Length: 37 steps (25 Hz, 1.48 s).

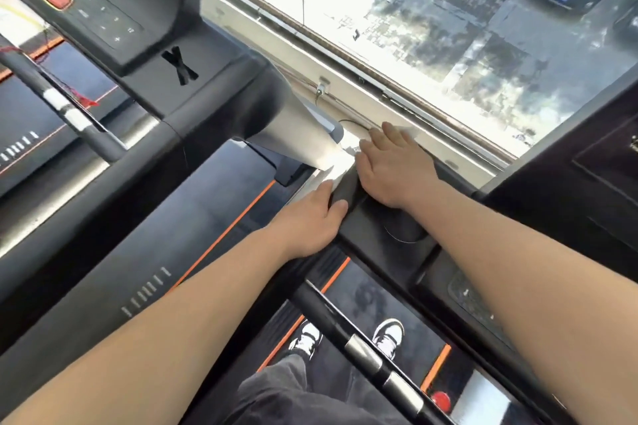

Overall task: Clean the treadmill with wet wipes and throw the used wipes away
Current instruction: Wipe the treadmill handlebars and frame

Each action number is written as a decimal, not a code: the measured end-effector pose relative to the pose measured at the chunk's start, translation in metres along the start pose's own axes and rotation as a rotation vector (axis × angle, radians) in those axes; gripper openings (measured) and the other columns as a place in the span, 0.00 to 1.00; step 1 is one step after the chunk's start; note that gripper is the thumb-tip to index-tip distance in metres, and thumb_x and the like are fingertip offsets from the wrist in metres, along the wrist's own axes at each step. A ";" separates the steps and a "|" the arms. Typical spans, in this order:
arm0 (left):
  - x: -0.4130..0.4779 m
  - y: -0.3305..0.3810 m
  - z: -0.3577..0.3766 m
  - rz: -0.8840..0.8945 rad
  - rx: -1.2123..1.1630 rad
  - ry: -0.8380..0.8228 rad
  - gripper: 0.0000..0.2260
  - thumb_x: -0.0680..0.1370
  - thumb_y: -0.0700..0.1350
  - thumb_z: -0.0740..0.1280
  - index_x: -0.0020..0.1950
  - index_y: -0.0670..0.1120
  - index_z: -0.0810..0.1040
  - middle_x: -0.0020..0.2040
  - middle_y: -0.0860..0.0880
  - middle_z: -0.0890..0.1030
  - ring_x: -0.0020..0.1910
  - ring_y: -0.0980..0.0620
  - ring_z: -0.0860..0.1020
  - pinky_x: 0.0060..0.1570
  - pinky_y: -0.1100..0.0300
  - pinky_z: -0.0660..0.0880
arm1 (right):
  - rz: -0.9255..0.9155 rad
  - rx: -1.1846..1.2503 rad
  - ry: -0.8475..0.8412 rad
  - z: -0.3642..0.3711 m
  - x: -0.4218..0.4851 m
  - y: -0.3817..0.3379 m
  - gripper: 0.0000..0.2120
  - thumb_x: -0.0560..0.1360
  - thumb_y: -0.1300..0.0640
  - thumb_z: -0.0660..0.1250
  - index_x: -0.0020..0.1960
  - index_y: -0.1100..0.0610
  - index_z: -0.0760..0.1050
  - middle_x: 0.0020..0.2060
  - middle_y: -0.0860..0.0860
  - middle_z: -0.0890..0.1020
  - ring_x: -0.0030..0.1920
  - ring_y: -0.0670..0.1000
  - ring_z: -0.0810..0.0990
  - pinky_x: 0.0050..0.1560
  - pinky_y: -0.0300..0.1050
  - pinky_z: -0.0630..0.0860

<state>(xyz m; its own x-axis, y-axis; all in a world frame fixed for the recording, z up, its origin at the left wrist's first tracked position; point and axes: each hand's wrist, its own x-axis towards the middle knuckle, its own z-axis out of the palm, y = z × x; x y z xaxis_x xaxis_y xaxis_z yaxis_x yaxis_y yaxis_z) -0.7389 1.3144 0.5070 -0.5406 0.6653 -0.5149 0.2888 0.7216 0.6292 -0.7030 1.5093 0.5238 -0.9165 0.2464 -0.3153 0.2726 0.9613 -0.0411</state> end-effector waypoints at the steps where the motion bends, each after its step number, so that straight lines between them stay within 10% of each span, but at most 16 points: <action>1: 0.006 -0.002 -0.003 -0.009 -0.028 -0.039 0.24 0.82 0.62 0.52 0.76 0.55 0.61 0.73 0.49 0.73 0.69 0.44 0.73 0.67 0.46 0.68 | -0.009 -0.056 -0.022 -0.004 0.009 -0.001 0.31 0.83 0.44 0.39 0.76 0.54 0.68 0.79 0.55 0.65 0.80 0.57 0.55 0.80 0.57 0.48; 6: 0.006 -0.014 -0.010 0.030 -0.149 -0.110 0.30 0.81 0.67 0.57 0.81 0.64 0.52 0.78 0.56 0.66 0.76 0.53 0.65 0.73 0.56 0.61 | -0.100 -0.302 -0.207 -0.019 0.023 -0.035 0.34 0.83 0.44 0.37 0.65 0.53 0.80 0.65 0.57 0.80 0.67 0.58 0.72 0.74 0.55 0.60; 9: -0.007 -0.017 -0.008 -0.064 -0.160 -0.094 0.34 0.77 0.73 0.56 0.80 0.61 0.59 0.75 0.53 0.72 0.71 0.50 0.71 0.67 0.55 0.66 | -0.189 -0.292 -0.302 -0.027 0.009 -0.071 0.27 0.85 0.48 0.42 0.58 0.53 0.79 0.61 0.55 0.81 0.57 0.58 0.75 0.58 0.53 0.69; 12: -0.038 -0.032 -0.007 -0.130 -0.177 -0.092 0.33 0.74 0.75 0.59 0.74 0.59 0.69 0.68 0.54 0.78 0.63 0.51 0.76 0.60 0.56 0.71 | -0.271 -0.376 -0.363 -0.028 -0.012 -0.105 0.21 0.85 0.52 0.44 0.58 0.51 0.77 0.64 0.55 0.80 0.63 0.59 0.76 0.65 0.57 0.68; 18: -0.111 -0.064 0.005 -0.070 0.002 0.143 0.13 0.81 0.56 0.62 0.63 0.54 0.73 0.45 0.57 0.77 0.48 0.47 0.79 0.37 0.61 0.65 | -0.427 -0.106 0.087 0.035 -0.075 -0.140 0.22 0.82 0.53 0.51 0.46 0.60 0.82 0.46 0.59 0.85 0.50 0.63 0.81 0.58 0.58 0.72; 21: -0.130 -0.070 0.018 0.023 0.086 0.252 0.17 0.84 0.52 0.59 0.72 0.52 0.68 0.61 0.51 0.81 0.59 0.45 0.78 0.44 0.60 0.64 | -0.381 0.044 0.234 0.065 -0.110 -0.137 0.22 0.83 0.51 0.53 0.65 0.61 0.79 0.66 0.59 0.79 0.68 0.62 0.75 0.73 0.59 0.65; 27: -0.100 -0.056 0.043 0.099 0.337 0.242 0.33 0.84 0.56 0.55 0.83 0.49 0.42 0.82 0.44 0.55 0.79 0.43 0.59 0.74 0.48 0.64 | -0.170 0.022 0.184 0.058 -0.102 -0.094 0.32 0.83 0.44 0.40 0.81 0.58 0.59 0.81 0.56 0.56 0.82 0.55 0.53 0.79 0.57 0.55; 37: -0.155 -0.087 0.049 0.031 0.379 0.283 0.32 0.84 0.58 0.54 0.83 0.54 0.41 0.75 0.48 0.64 0.70 0.44 0.69 0.63 0.47 0.72 | -0.151 0.123 0.139 0.065 -0.117 -0.133 0.35 0.80 0.44 0.37 0.81 0.61 0.59 0.81 0.59 0.56 0.82 0.60 0.49 0.81 0.56 0.47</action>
<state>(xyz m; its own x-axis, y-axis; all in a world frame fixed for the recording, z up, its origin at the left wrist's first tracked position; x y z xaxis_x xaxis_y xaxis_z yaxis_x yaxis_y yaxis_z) -0.6417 1.1581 0.5034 -0.7058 0.6474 -0.2875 0.5480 0.7562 0.3575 -0.6129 1.3444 0.5047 -0.9787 0.1241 -0.1633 0.1554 0.9682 -0.1959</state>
